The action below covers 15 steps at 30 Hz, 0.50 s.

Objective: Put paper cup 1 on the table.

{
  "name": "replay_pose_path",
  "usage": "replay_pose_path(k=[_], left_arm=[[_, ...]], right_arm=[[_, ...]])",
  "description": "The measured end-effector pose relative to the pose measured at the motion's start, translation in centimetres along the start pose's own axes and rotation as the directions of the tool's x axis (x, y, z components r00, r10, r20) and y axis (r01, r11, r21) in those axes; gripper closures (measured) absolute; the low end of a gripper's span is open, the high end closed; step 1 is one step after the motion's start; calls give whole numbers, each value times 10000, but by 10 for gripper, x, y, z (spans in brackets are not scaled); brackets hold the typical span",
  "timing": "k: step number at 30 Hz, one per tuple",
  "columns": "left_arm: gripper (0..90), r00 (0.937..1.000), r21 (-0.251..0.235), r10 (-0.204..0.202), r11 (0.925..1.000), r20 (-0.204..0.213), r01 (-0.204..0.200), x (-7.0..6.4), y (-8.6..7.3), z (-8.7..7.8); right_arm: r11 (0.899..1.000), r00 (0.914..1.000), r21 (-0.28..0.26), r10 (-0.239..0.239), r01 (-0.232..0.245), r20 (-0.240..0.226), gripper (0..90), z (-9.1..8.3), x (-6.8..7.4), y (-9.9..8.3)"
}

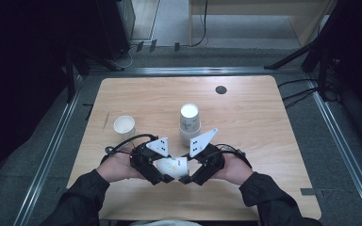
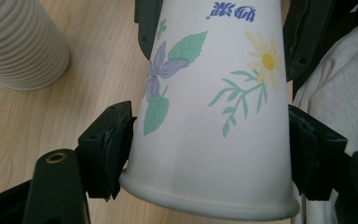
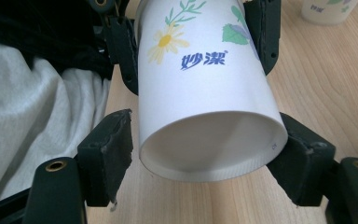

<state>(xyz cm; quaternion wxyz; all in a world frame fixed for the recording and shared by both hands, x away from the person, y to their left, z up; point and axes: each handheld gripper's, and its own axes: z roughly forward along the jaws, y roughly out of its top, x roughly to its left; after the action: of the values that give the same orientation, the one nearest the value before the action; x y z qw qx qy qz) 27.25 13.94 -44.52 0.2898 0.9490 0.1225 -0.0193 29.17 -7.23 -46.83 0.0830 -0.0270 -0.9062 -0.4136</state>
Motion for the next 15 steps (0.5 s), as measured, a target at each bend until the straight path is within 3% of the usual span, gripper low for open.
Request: replay_pose_path(k=[15], left_arm=[[283,9994,672,349,9971,40,-351,-3,12,8]], right_arm=[[9999,9998,170,-27,24,174,272,0,1,-5]])
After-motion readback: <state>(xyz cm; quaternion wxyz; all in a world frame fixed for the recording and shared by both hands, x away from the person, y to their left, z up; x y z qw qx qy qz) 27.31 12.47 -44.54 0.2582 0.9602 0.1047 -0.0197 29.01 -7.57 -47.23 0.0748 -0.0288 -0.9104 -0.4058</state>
